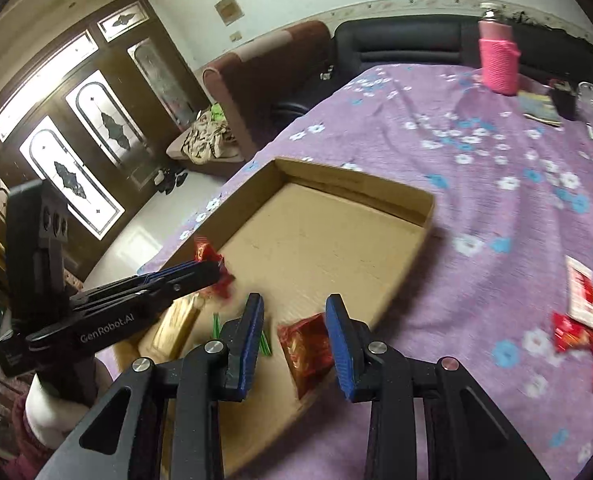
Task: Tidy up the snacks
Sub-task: 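Drop the red packets into the cardboard box with both tools, then grasp the red gold-lettered packet with the left tool while the right tool grasps a green-wrapped dumpling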
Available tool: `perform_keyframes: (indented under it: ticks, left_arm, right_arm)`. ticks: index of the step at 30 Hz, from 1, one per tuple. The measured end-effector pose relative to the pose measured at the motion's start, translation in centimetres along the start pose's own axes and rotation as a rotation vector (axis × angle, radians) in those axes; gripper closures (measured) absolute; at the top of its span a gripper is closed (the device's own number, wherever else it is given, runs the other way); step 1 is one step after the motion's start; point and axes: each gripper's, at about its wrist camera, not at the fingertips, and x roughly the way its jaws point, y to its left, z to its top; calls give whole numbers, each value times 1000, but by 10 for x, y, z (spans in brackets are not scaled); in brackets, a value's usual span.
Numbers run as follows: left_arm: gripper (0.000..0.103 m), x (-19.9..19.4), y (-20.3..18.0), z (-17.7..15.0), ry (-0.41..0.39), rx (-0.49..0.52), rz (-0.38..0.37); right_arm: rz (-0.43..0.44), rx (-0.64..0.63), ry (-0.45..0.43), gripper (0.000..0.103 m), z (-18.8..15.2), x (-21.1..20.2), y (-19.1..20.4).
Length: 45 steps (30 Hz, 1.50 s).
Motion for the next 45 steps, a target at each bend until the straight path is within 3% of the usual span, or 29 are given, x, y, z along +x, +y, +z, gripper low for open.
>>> perform_keyframes:
  ticks: [1, 3, 9, 16, 19, 22, 26, 33, 37, 39, 42, 45]
  left_arm:
    - [80, 2, 2, 2, 1, -6, 1]
    - [60, 5, 6, 4, 3, -24, -10]
    - [37, -6, 11, 6, -62, -17, -42]
    - [37, -5, 1, 15, -117, -61, -82]
    - [25, -2, -23, 13, -166, -13, -80]
    - [21, 13, -43, 9, -123, 9, -65]
    - [22, 26, -53, -1, -49, -54, -73]
    - [22, 9, -71, -12, -103, -29, -77]
    - [21, -26, -86, -21, -174, -8, -119]
    - [14, -42, -98, -31, -201, 17, -144]
    - [12, -47, -110, -43, -178, 24, -203]
    - [12, -42, -121, -54, -114, 37, -250]
  right_arm:
    - [-1, 2, 7, 67, 2, 7, 1]
    - [-1, 5, 16, 67, 5, 19, 3]
    - [-13, 32, -23, 67, 6, 12, -8]
    - [-49, 106, -85, 66, -8, -27, -42]
    - [-66, 133, -103, 67, -17, -41, -57]
    - [-93, 151, -111, 67, -27, -52, -70]
    - [-122, 184, -129, 67, -41, -72, -92]
    - [-179, 249, -193, 67, -59, -120, -135]
    - [-280, 318, -257, 59, -69, -157, -175]
    - [-313, 365, -283, 59, -73, -170, -194]
    - [-345, 428, -298, 60, -75, -175, -222]
    - [-319, 456, -271, 60, -71, -165, -237]
